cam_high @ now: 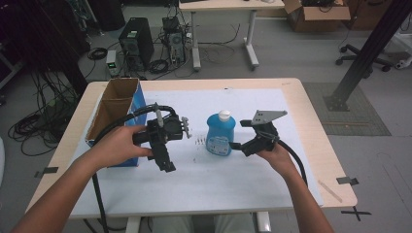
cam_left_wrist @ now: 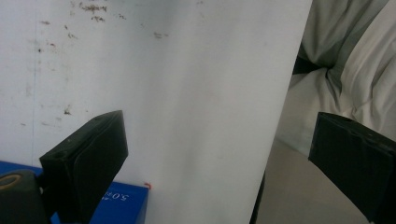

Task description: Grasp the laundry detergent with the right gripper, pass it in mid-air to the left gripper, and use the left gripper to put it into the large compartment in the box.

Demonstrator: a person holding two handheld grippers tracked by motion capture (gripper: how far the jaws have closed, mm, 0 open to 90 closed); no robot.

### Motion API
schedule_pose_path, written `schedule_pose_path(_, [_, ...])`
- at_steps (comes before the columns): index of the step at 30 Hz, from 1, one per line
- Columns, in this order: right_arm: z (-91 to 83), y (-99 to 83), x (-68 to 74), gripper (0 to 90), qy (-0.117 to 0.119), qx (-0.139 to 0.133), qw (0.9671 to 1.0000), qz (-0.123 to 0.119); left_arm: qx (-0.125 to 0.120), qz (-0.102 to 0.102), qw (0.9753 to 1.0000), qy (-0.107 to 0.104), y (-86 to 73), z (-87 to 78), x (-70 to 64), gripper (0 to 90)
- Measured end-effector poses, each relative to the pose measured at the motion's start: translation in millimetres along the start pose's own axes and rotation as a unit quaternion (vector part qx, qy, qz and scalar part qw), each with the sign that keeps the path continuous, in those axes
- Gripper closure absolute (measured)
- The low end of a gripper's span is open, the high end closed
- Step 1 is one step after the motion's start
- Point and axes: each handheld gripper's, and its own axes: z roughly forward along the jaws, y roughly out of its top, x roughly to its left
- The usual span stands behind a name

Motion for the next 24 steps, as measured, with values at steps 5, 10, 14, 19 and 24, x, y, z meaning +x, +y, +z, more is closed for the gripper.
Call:
schedule_pose_path(5, [6.2,-0.5,1.7,2.5,0.005,-0.003,1.0000,0.002,-0.001,-0.001,1.0000,-0.001,-0.1,0.2,0.6,4.8])
schedule_pose_path(10, [11.2,-0.2,1.4,2.6,0.006,-0.008,0.9999,0.005,-0.001,-0.001,1.0000,-0.001,-0.4,0.6,0.6,4.8])
schedule_pose_path(14, [15.4,0.3,1.2,2.7,0.007,-0.013,0.9999,0.006,0.000,-0.002,1.0000,-0.001,-1.1,1.6,1.0,4.8])
schedule_pose_path(19, [22.4,0.3,1.5,2.8,0.011,-0.015,0.9998,0.008,-0.001,-0.003,1.0000,-0.002,-1.1,2.7,1.3,4.8])
schedule_pose_path(24, [30.1,2.2,3.4,2.8,0.015,-0.013,0.9998,0.005,-0.001,-0.002,1.0000,-0.002,-0.7,3.0,1.8,4.8])
